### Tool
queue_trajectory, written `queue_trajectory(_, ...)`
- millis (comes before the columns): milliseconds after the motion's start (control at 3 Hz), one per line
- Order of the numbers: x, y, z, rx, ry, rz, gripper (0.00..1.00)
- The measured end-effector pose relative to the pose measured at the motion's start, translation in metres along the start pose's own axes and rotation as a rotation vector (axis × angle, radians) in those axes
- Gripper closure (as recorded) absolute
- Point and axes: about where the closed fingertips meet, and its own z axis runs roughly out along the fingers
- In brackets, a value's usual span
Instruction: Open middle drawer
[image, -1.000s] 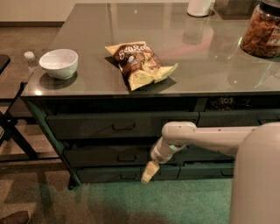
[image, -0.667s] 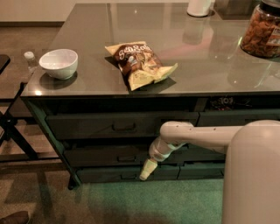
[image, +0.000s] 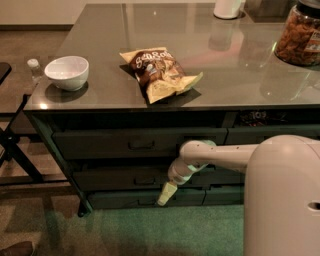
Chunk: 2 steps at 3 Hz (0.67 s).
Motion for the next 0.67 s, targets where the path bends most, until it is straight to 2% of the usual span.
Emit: queue_trajectory(667,0.017,0.018,-0.002,-0.043,0.027,0.036,0.0)
